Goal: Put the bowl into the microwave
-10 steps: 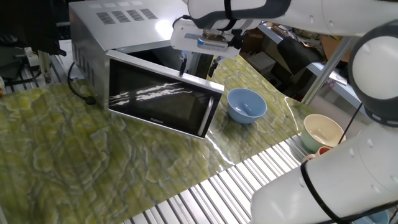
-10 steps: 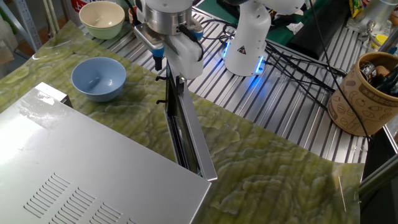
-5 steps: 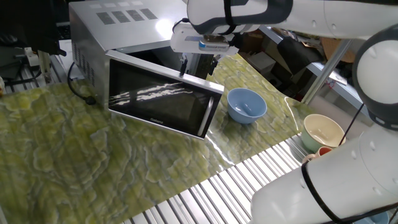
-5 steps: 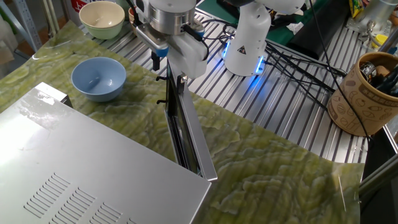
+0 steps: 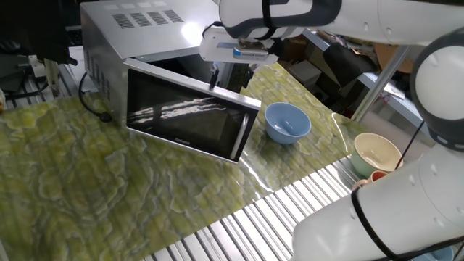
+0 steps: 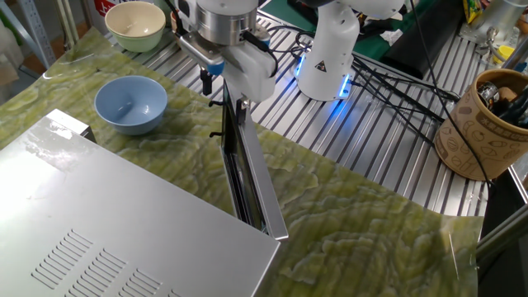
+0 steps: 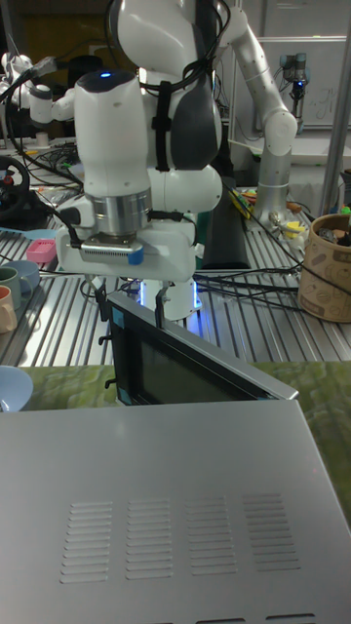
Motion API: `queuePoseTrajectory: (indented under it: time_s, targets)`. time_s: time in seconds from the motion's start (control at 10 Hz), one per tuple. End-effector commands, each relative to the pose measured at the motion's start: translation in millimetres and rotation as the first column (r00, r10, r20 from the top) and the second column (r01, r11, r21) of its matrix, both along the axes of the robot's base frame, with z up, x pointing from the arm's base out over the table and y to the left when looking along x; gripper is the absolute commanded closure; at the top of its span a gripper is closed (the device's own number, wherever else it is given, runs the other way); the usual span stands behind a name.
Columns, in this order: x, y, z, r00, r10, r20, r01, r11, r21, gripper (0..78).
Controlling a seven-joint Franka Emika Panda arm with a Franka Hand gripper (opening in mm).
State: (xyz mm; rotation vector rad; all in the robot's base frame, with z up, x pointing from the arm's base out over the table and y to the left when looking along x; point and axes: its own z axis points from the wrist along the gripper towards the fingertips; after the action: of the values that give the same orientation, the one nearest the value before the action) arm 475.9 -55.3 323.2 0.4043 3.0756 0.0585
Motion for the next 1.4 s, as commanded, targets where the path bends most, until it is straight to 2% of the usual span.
queuePoseTrajectory:
  time_s: [0.1,0.3,0.5,0.6,1.4]
  targets:
    - [0.2,-0.1,0.5,1.000,-0.007,0.004,0.007,1.000,0.022,0.1]
    - [0.2,-0.1,0.5,1.000,0.000,0.002,0.000,1.000,0.022,0.1]
    - [0.2,-0.1,0.5,1.000,0.004,-0.004,-0.004,0.999,0.046,0.1]
    - [0.2,-0.1,0.5,1.000,0.004,-0.004,-0.004,0.999,0.046,76.4]
    - [0.2,-0.1,0.5,1.000,0.004,-0.004,-0.004,0.999,0.046,76.4]
